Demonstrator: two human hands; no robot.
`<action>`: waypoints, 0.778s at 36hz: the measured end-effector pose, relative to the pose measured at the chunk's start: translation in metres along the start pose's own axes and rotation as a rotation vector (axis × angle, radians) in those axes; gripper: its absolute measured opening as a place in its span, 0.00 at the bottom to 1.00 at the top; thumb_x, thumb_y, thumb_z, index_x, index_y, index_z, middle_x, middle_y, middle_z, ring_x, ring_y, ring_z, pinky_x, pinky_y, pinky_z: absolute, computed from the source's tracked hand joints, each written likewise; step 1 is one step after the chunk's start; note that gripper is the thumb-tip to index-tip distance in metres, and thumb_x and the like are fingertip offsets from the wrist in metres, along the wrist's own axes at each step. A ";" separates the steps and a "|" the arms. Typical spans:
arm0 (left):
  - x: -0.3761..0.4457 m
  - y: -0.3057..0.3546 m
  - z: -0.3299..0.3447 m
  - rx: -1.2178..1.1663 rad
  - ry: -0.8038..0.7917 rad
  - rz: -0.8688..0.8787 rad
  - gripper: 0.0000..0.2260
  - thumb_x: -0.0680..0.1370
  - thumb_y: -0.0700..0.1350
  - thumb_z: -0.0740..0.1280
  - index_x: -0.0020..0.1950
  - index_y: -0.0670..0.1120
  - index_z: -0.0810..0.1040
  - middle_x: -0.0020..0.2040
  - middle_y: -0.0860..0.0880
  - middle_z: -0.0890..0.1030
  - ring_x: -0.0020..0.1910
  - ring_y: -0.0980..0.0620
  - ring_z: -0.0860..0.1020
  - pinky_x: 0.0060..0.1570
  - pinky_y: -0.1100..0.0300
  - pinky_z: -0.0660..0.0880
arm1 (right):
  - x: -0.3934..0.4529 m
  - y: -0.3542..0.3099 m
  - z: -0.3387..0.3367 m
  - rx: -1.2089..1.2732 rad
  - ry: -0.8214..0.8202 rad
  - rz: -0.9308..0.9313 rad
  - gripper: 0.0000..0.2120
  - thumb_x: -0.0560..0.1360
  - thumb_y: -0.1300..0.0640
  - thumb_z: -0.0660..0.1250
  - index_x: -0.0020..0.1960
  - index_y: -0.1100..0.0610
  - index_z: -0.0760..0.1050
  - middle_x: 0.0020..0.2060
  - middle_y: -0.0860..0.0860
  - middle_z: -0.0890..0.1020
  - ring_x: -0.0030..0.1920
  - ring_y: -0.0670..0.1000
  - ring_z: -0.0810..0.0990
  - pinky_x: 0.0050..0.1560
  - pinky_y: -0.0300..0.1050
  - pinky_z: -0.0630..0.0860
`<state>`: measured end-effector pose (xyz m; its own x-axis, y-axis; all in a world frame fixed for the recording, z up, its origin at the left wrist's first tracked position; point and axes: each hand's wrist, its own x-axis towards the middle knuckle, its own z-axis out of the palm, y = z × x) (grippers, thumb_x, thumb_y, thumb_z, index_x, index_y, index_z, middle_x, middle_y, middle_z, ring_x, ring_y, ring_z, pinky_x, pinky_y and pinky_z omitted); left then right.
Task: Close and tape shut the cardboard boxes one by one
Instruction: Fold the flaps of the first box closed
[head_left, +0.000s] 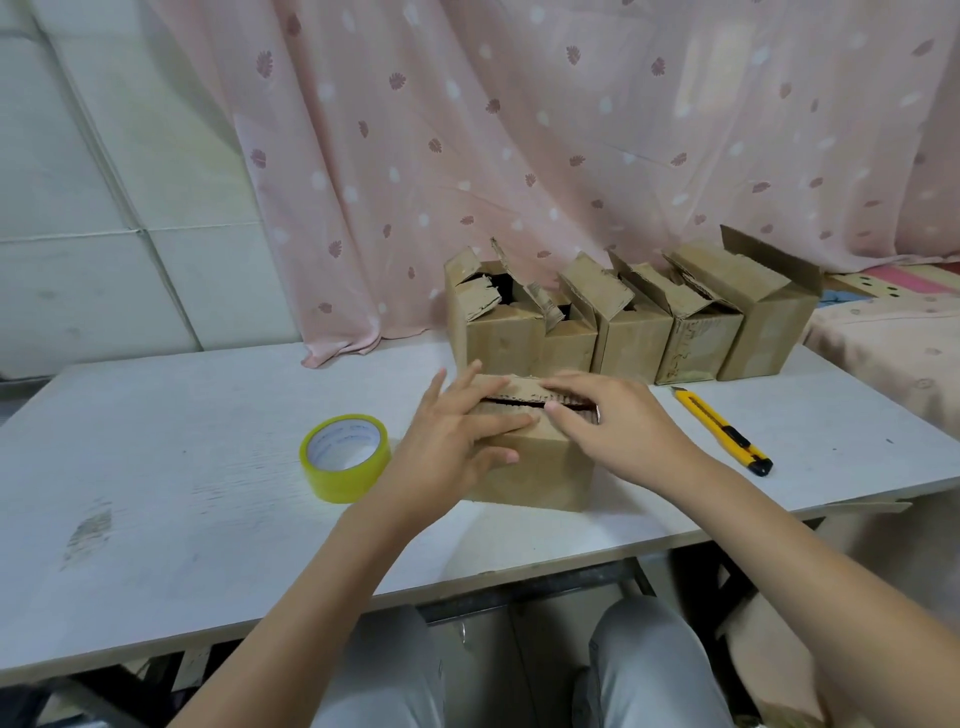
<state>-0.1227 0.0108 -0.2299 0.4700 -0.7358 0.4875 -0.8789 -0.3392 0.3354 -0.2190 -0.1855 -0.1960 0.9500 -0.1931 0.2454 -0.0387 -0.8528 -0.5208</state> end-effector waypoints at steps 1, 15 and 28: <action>-0.001 -0.001 0.001 0.052 0.025 0.003 0.18 0.76 0.58 0.65 0.64 0.58 0.80 0.72 0.51 0.73 0.76 0.45 0.61 0.76 0.47 0.48 | -0.001 -0.001 -0.001 -0.016 0.003 0.007 0.18 0.80 0.48 0.64 0.69 0.49 0.77 0.68 0.44 0.77 0.68 0.47 0.74 0.67 0.42 0.69; -0.004 0.012 -0.001 0.122 0.057 -0.070 0.29 0.77 0.54 0.71 0.76 0.51 0.67 0.68 0.53 0.75 0.63 0.53 0.70 0.68 0.59 0.60 | -0.025 -0.017 0.009 -0.229 0.000 -0.192 0.23 0.84 0.46 0.57 0.76 0.53 0.68 0.76 0.48 0.68 0.77 0.46 0.58 0.72 0.30 0.38; -0.004 0.009 0.003 0.121 -0.008 -0.125 0.26 0.81 0.56 0.64 0.78 0.52 0.66 0.78 0.51 0.64 0.78 0.54 0.57 0.75 0.66 0.43 | -0.023 0.005 0.025 -0.256 0.028 -0.325 0.19 0.84 0.54 0.60 0.75 0.51 0.70 0.73 0.46 0.72 0.76 0.47 0.65 0.75 0.39 0.58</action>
<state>-0.1323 0.0091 -0.2312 0.5762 -0.6878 0.4416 -0.8172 -0.4961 0.2935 -0.2333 -0.1734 -0.2246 0.9167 0.0962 0.3879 0.1829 -0.9639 -0.1933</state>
